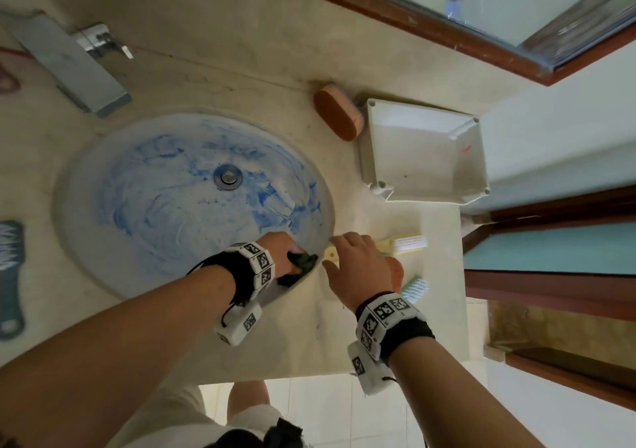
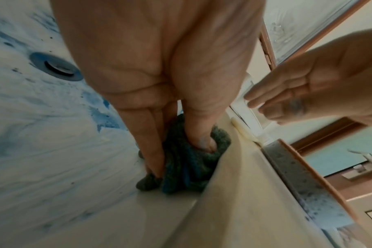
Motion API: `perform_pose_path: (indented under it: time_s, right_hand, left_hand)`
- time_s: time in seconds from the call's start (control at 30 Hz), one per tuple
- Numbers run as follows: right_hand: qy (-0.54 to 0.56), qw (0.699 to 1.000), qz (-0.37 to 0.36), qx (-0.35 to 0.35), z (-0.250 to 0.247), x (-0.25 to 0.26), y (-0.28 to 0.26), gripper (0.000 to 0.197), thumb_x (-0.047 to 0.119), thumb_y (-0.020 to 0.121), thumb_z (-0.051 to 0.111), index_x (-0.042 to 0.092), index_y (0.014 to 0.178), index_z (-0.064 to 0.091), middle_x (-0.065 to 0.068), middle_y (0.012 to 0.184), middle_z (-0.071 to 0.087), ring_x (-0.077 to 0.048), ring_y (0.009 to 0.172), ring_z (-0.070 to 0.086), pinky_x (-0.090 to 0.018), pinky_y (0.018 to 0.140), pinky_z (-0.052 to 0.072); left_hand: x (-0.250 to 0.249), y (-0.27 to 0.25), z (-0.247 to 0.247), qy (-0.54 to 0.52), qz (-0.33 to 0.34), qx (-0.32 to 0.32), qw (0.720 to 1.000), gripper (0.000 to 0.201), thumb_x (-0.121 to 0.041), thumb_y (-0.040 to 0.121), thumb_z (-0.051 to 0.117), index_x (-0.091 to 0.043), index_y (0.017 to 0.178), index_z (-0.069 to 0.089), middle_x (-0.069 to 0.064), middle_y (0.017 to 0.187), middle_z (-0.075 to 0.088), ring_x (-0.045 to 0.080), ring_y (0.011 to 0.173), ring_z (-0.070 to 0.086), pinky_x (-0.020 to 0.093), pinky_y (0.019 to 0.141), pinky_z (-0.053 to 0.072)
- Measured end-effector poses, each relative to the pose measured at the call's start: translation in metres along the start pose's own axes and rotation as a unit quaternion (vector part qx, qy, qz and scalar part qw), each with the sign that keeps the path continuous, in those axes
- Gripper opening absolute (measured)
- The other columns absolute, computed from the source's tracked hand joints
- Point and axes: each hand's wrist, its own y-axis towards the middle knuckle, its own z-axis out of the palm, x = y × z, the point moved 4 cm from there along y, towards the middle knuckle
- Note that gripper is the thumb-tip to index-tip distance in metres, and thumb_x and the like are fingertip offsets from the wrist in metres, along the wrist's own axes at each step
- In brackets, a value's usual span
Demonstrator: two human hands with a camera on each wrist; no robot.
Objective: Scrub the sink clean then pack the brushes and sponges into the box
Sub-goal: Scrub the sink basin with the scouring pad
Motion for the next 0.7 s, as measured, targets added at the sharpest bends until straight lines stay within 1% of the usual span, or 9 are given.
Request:
perform_pose_path:
  time_s: [0.07,0.13,0.23,0.3,0.4,0.47,0.53,0.63,0.7]
  right_hand:
    - [0.006,0.999,-0.027,0.029,0.016,0.0,0.006,0.042,0.038,0.093,0.053,0.024,0.132,0.051,0.002,0.131,0.053,-0.021,0.121,0.045,-0.036,0.094,0.044]
    - [-0.006,0.999,-0.044,0.031,0.029,-0.002,0.006,0.039,0.036,0.092,0.055,0.023,0.129,0.055,0.001,0.128,0.056,-0.023,0.119,0.048,-0.038,0.093,0.046]
    - [-0.026,0.999,-0.048,-0.007,0.032,-0.004,-0.003,0.031,0.033,0.079,0.069,0.022,0.108,0.07,0.002,0.105,0.067,-0.024,0.098,0.062,-0.037,0.077,0.052]
    - [-0.052,0.998,-0.041,-0.019,0.035,-0.007,-0.011,0.03,0.035,0.068,0.078,0.025,0.097,0.073,0.005,0.091,0.068,-0.022,0.085,0.065,-0.034,0.067,0.053]
    - [-0.063,0.997,-0.031,-0.019,0.038,-0.008,-0.019,0.032,0.038,0.068,0.077,0.025,0.097,0.072,0.006,0.086,0.067,-0.022,0.08,0.065,-0.035,0.065,0.052]
    - [-0.052,0.999,-0.014,0.0,0.035,-0.007,-0.02,0.034,0.04,0.08,0.066,0.025,0.111,0.067,0.004,0.097,0.067,-0.024,0.091,0.063,-0.038,0.076,0.049]
    - [-0.042,0.999,-0.007,0.027,0.031,-0.008,-0.015,0.043,0.043,0.088,0.056,0.025,0.128,0.056,0.003,0.116,0.061,-0.024,0.109,0.056,-0.039,0.089,0.044]
    - [-0.002,0.999,0.02,0.032,0.017,-0.012,0.005,0.072,0.053,0.084,0.061,0.024,0.145,0.034,-0.001,0.145,0.041,-0.025,0.13,0.04,-0.039,0.104,0.039]
    - [0.009,0.997,0.046,0.064,0.011,-0.016,0.025,0.103,0.058,0.073,0.072,0.026,0.153,0.014,-0.003,0.159,0.016,-0.027,0.143,0.021,-0.041,0.113,0.032]
  left_hand:
    - [-0.002,0.002,-0.002,-0.007,0.0,-0.001,1.0,0.037,-0.031,0.082,0.075,-0.029,0.118,0.07,-0.002,0.114,0.07,0.016,0.106,0.064,0.019,0.09,0.046]
    - [-0.001,0.005,-0.003,-0.017,-0.004,-0.003,1.0,0.037,-0.029,0.082,0.075,-0.029,0.118,0.07,-0.002,0.115,0.07,0.016,0.105,0.064,0.023,0.095,0.048]
    - [0.002,0.007,-0.003,-0.045,-0.014,-0.021,0.999,0.042,-0.025,0.081,0.077,-0.025,0.122,0.069,-0.002,0.121,0.068,0.015,0.111,0.063,0.023,0.1,0.046]
    - [0.002,0.009,-0.002,-0.059,-0.014,-0.028,0.998,0.044,-0.025,0.081,0.077,-0.023,0.124,0.067,-0.001,0.125,0.066,0.016,0.114,0.061,0.022,0.101,0.044]
    - [-0.002,0.011,-0.001,-0.087,-0.006,-0.026,0.996,0.048,-0.022,0.082,0.077,-0.019,0.128,0.064,0.001,0.129,0.064,0.016,0.118,0.059,0.021,0.103,0.041]
    - [-0.005,0.014,-0.001,-0.104,-0.001,-0.022,0.994,0.049,-0.019,0.082,0.076,-0.019,0.129,0.063,0.002,0.129,0.063,0.016,0.118,0.059,0.023,0.103,0.042]
    - [-0.008,0.017,-0.001,-0.118,0.008,-0.025,0.993,0.048,-0.016,0.082,0.076,-0.021,0.128,0.064,0.001,0.127,0.065,0.015,0.116,0.06,0.019,0.1,0.041]
    - [-0.012,0.023,-0.003,-0.126,0.017,-0.037,0.991,0.048,-0.018,0.082,0.076,-0.025,0.128,0.064,-0.001,0.125,0.066,0.015,0.115,0.06,0.016,0.097,0.04]
    - [-0.015,0.028,-0.007,-0.137,0.016,-0.05,0.989,0.048,-0.019,0.082,0.076,-0.026,0.128,0.064,-0.002,0.124,0.067,0.015,0.115,0.061,0.015,0.096,0.039]
